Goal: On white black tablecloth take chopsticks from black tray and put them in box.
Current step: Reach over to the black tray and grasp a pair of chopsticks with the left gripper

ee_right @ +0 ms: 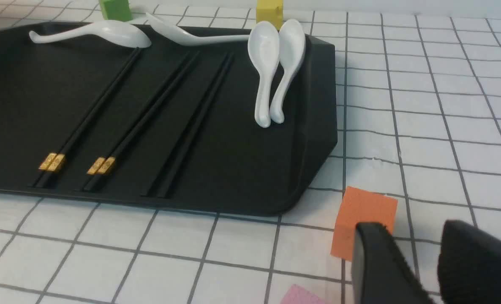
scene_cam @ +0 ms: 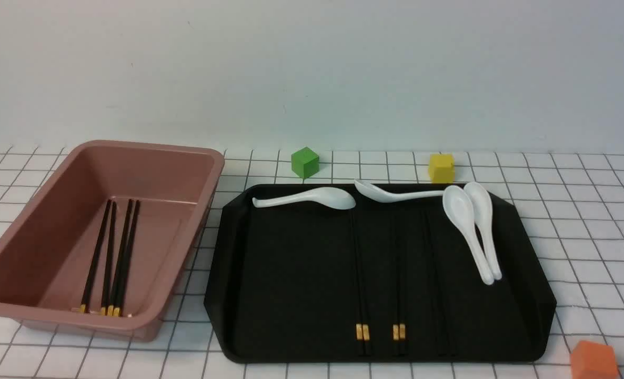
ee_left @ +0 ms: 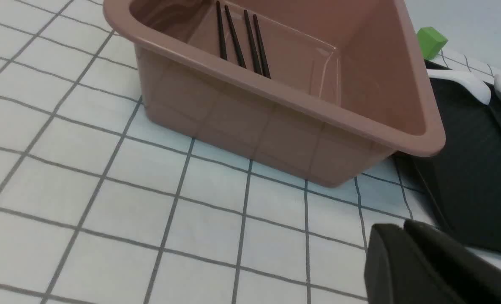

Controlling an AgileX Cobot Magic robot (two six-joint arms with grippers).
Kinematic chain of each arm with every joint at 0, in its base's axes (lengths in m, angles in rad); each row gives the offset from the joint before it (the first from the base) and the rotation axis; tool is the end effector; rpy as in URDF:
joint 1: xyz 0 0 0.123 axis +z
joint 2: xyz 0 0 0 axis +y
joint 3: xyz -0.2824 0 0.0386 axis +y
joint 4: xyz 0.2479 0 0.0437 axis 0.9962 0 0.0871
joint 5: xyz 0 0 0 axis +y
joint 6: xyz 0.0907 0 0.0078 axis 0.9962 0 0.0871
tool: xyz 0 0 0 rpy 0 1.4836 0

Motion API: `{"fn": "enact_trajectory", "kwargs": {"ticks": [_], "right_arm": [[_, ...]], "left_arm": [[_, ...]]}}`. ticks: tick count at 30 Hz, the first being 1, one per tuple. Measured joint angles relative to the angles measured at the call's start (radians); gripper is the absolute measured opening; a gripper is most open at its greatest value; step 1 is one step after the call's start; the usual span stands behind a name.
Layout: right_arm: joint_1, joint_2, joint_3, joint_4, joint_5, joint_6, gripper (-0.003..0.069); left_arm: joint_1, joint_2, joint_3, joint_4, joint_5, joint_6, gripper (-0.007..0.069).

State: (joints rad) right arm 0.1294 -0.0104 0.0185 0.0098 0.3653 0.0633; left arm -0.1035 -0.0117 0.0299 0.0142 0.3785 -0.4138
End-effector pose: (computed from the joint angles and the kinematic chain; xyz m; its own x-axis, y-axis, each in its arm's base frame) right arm 0.0523 0.0071 0.1745 -0.2888 0.0354 -0.9567 -0.1118 0.9912 0.0704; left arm 0.0523 -0.0049 0.1696 -0.3173 -0.3591 -0.8777 -0.0276 0.9286 -0.3700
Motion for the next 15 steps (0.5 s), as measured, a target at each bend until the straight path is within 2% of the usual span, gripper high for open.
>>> {"fn": "enact_trajectory", "kwargs": {"ticks": [15], "right_arm": [[0.000,0.000,0.000,0.000,0.000,0.000,0.0240]], "left_arm": [[0.000,0.000,0.000,0.062,0.000,0.001,0.0059]]}}
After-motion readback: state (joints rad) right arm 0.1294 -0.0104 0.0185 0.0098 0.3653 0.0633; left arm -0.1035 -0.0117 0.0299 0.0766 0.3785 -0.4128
